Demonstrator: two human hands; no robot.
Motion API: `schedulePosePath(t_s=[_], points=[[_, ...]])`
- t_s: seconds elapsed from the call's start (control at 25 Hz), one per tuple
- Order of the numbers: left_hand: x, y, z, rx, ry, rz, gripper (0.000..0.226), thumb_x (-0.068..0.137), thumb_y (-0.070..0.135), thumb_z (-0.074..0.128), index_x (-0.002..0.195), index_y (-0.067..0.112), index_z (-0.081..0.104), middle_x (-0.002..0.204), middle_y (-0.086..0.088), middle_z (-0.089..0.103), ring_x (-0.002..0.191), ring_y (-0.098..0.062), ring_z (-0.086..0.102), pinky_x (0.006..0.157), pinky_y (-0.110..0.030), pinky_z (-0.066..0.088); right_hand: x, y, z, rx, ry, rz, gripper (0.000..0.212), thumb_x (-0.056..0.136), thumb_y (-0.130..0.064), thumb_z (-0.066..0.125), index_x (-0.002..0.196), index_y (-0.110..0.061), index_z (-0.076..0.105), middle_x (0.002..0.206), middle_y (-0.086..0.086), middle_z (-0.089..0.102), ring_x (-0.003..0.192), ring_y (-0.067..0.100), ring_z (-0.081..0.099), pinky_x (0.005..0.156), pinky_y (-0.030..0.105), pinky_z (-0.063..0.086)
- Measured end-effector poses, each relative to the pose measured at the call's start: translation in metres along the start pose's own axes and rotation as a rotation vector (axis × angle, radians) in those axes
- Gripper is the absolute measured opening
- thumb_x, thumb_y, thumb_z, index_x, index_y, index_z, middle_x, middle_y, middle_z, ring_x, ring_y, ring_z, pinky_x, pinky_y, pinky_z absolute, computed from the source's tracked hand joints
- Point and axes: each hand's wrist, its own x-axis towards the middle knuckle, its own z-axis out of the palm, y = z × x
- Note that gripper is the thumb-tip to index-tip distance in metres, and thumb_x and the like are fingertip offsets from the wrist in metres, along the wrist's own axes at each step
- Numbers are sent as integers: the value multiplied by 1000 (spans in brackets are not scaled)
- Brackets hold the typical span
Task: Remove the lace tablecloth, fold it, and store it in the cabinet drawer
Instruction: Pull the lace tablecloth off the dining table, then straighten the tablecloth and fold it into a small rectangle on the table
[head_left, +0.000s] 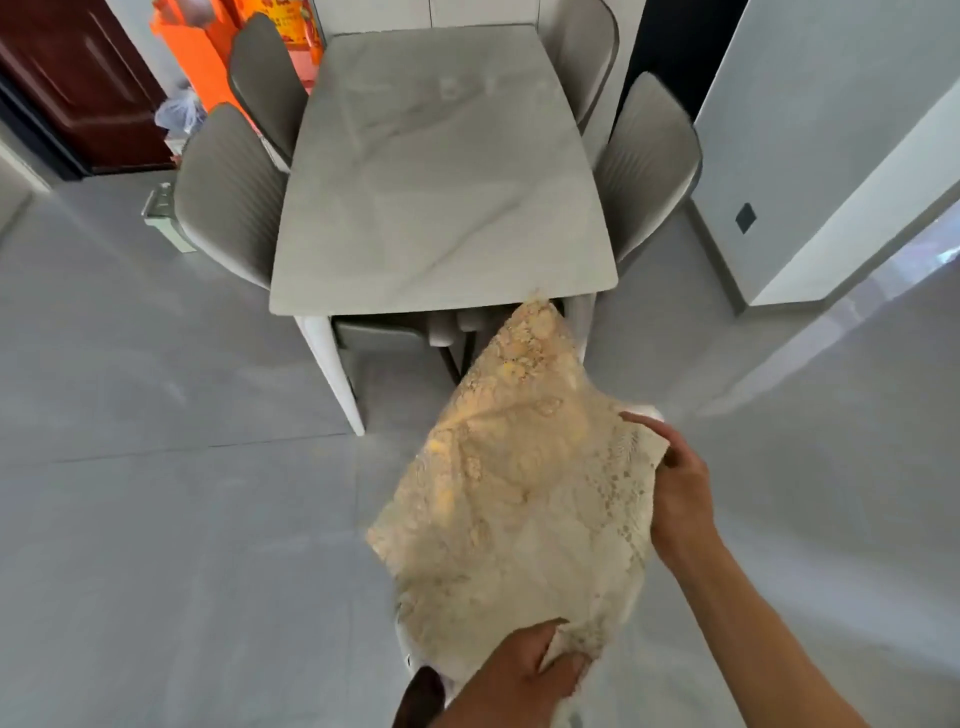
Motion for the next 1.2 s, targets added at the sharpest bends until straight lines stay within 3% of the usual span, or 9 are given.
schedulePosePath(t_s=[0.12, 0.28, 0.44, 0.56, 0.72, 0.84, 0.96, 1.08, 1.2], points=[[8, -8, 15, 70, 27, 50, 23, 93, 41, 54, 101, 60, 63, 98, 38, 67, 95, 16, 60, 82, -11, 46, 8, -7, -39, -88, -50, -71, 48, 81, 8, 58, 93, -34, 78, 93, -8, 77, 84, 10, 72, 67, 20, 57], [12, -24, -35, 229, 485, 75, 16, 95, 33, 59, 102, 28, 72, 99, 13, 75, 94, -6, 69, 81, -27, 49, 27, -10, -76, -574, -104, -343, 51, 76, 7, 52, 92, -35, 76, 93, -18, 74, 89, 5, 68, 76, 8, 47], [20, 18, -119, 498, 849, 70, 23, 98, 30, 54, 115, 26, 69, 114, 2, 72, 108, -22, 64, 88, -32, 44, 45, -36, -68, -977, -251, -694, 22, 87, -14, 61, 104, -24, 71, 90, -3, 76, 79, 20, 68, 73, 31, 53], [30, 55, -163, 635, 893, 209, 22, 97, 26, 55, 114, 27, 69, 108, -2, 74, 102, -29, 66, 85, -35, 46, 44, -32, -69, -1229, -443, -452, 14, 95, -28, 60, 95, -16, 69, 80, 2, 67, 83, 27, 63, 70, 31, 45], [59, 92, -211, 906, 1032, 133, 28, 97, 29, 52, 124, 27, 63, 115, -9, 70, 107, -36, 59, 94, -46, 39, 31, -52, -48, -1005, -471, -229, 33, 98, -38, 52, 70, -21, 56, 62, -4, 55, 60, 18, 59, 55, 30, 46], [64, 85, -197, 640, 1186, 68, 45, 90, 20, 60, 134, 19, 49, 130, -10, 55, 118, -36, 49, 99, -48, 35, 31, -83, -5, -961, -411, -164, 33, 97, -34, 50, 68, -21, 55, 63, -1, 57, 56, 17, 57, 48, 26, 42], [40, 21, -103, 331, 846, 205, 65, 76, 6, 69, 135, 22, 48, 130, -3, 56, 117, -27, 54, 98, -38, 44, 26, -90, 39, -550, -323, 224, 19, 95, -23, 57, 88, -6, 62, 80, 10, 62, 71, 25, 60, 63, 33, 56], [15, -45, 2, 287, 236, 12, 92, 60, 44, 82, 135, 44, 30, 129, 21, 42, 124, -7, 46, 98, -20, 42, 17, -94, 69, -184, -203, 485, 16, 94, -11, 61, 107, -2, 61, 97, 14, 63, 85, 26, 62, 92, 47, 55], [22, -59, 35, -58, 391, 23, 90, 45, 66, 85, 116, 65, 30, 117, 40, 47, 110, 16, 47, 81, -3, 39, 11, -106, 79, 16, -127, 538, 7, 95, -5, 58, 99, -1, 61, 84, 11, 63, 70, 23, 63, 73, 41, 60]])
